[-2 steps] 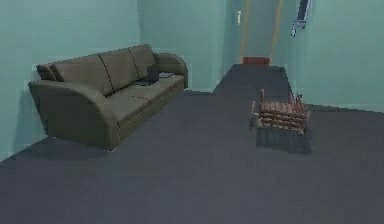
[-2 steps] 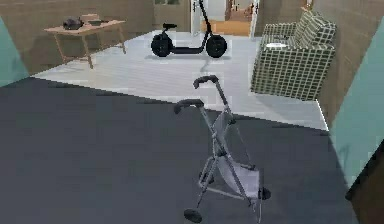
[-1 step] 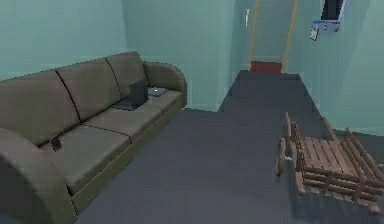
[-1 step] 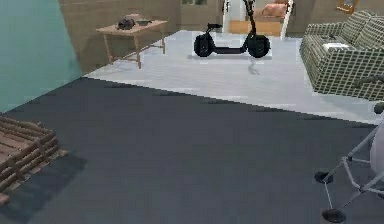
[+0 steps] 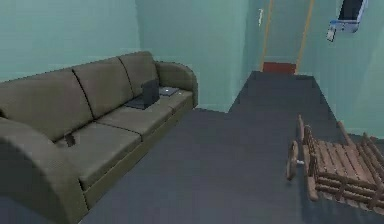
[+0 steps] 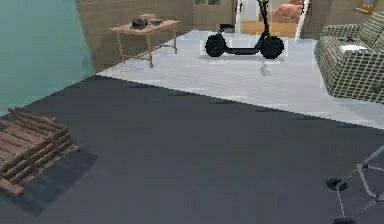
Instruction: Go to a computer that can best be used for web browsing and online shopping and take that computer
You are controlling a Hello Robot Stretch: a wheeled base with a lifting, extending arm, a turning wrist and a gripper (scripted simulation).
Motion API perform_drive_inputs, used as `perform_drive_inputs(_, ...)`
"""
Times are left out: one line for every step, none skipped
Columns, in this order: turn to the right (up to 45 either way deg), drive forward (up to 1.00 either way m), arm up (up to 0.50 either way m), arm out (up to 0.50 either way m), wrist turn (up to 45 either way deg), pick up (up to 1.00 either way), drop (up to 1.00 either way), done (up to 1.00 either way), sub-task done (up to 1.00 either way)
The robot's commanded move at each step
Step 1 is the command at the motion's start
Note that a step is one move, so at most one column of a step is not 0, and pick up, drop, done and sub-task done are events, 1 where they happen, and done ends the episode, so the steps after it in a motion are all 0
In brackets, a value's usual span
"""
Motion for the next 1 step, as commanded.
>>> perform_drive_inputs(0.0,1.00,0.00,0.00,0.0,0.00,0.00,0.00,0.00)
